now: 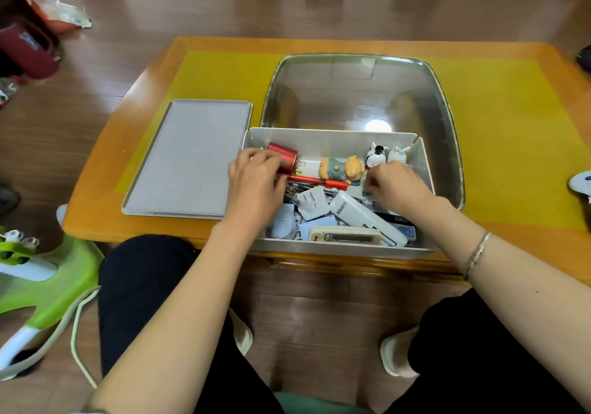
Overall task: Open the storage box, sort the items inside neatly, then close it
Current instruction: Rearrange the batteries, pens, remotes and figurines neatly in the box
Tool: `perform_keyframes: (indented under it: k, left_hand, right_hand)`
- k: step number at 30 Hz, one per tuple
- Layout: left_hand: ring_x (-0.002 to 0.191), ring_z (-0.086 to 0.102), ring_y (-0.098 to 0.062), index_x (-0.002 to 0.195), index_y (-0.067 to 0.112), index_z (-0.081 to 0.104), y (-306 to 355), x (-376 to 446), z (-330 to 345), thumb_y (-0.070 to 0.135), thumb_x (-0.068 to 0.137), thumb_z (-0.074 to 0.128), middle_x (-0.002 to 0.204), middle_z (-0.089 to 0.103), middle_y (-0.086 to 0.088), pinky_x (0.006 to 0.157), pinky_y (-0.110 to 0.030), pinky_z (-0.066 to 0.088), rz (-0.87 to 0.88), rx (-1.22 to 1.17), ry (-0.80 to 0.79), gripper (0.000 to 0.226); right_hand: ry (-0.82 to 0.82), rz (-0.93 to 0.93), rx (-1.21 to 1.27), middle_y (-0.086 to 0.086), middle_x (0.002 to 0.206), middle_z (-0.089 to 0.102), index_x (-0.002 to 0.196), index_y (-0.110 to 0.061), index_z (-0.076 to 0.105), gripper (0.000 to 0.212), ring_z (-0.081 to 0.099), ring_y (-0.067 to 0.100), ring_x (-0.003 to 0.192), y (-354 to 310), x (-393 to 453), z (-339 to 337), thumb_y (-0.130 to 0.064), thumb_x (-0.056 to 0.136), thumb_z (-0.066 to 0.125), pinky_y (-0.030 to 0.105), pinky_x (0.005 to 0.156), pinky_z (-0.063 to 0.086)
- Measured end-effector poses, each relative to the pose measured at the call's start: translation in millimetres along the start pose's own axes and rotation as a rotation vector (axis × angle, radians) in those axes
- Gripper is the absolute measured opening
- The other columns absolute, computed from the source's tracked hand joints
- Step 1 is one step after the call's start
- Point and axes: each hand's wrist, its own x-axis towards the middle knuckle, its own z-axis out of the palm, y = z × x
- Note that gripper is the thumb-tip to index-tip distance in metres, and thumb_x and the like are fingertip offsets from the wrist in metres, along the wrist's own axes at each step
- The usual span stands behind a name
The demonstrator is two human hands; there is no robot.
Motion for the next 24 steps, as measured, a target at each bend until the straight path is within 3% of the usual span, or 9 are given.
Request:
perform_keyframes:
  k: [5, 12, 16, 19, 22, 24]
  left_hand:
    - [0.12, 0.04, -0.029, 0.127, 0.015, 0.053, -16.9, -9.7, -6.8, 0.019, 0.084, 0.067, 0.13, 0.049, -0.008, 0.095, -0.041, 0.035, -0.184, 0.019, 0.085, 0.045]
    - [0.118, 0.043, -0.029, 0.131, 0.013, 0.046, -28.8, -14.4, -2.4, 0.018, 0.085, 0.067, 0.127, 0.045, -0.011, 0.091, -0.039, 0.042, -0.283, -0.069, 0.009, 0.051]
    - [0.112, 0.05, -0.03, 0.132, 0.011, 0.044, -32.1, -14.0, -2.5, 0.018, 0.086, 0.067, 0.124, 0.048, -0.013, 0.085, -0.039, 0.045, -0.319, -0.122, 0.006, 0.051]
    - [0.107, 0.055, -0.031, 0.128, 0.008, 0.047, -35.0, -12.7, -2.2, 0.024, 0.088, 0.065, 0.122, 0.052, -0.013, 0.082, -0.038, 0.046, -0.349, -0.127, -0.016, 0.047]
    - [0.101, 0.057, -0.032, 0.12, 0.004, 0.053, -37.5, -11.8, -2.1, 0.029, 0.09, 0.063, 0.114, 0.055, -0.015, 0.077, -0.036, 0.044, -0.367, -0.101, -0.034, 0.039]
    - [0.098, 0.057, -0.032, 0.116, 0.003, 0.054, -36.6, -12.3, -1.4, 0.028, 0.092, 0.06, 0.112, 0.055, -0.015, 0.074, -0.032, 0.041, -0.367, -0.094, -0.022, 0.036]
  right_hand:
    - [0.223, -0.081, 0.251, 0.002, 0.083, 0.063, 0.085, -0.013, 0.07, 0.005, 0.055, 0.018, 0.079, -17.0, 0.7, -14.1, -0.017, 0.085, 0.067, 0.03, 0.072, 0.043]
    - [0.196, -0.148, 0.548, -0.008, 0.068, 0.065, 0.081, -0.018, 0.072, 0.003, 0.058, 0.002, 0.064, -67.3, 1.3, -18.0, -0.017, 0.084, 0.07, 0.019, 0.067, 0.045]
    - [0.075, -0.288, 0.576, -0.019, 0.071, 0.063, 0.09, -0.02, 0.074, 0.008, 0.058, -0.011, 0.067, -83.5, -2.7, -13.2, -0.02, 0.082, 0.073, 0.003, 0.062, 0.042]
    - [0.053, -0.316, 0.519, -0.021, 0.075, 0.06, 0.095, -0.022, 0.074, 0.013, 0.058, -0.007, 0.069, -83.9, -2.1, -13.3, -0.025, 0.083, 0.072, 0.005, 0.064, 0.04]
    - [0.121, -0.218, 0.526, -0.013, 0.079, 0.064, 0.095, -0.018, 0.074, 0.013, 0.058, 0.002, 0.071, -68.3, 2.4, -19.1, -0.026, 0.086, 0.069, 0.021, 0.073, 0.045]
    - [0.162, -0.129, 0.495, -0.01, 0.079, 0.065, 0.093, -0.016, 0.073, 0.011, 0.055, 0.002, 0.067, -51.0, 4.3, -22.6, -0.024, 0.087, 0.067, 0.019, 0.071, 0.037]
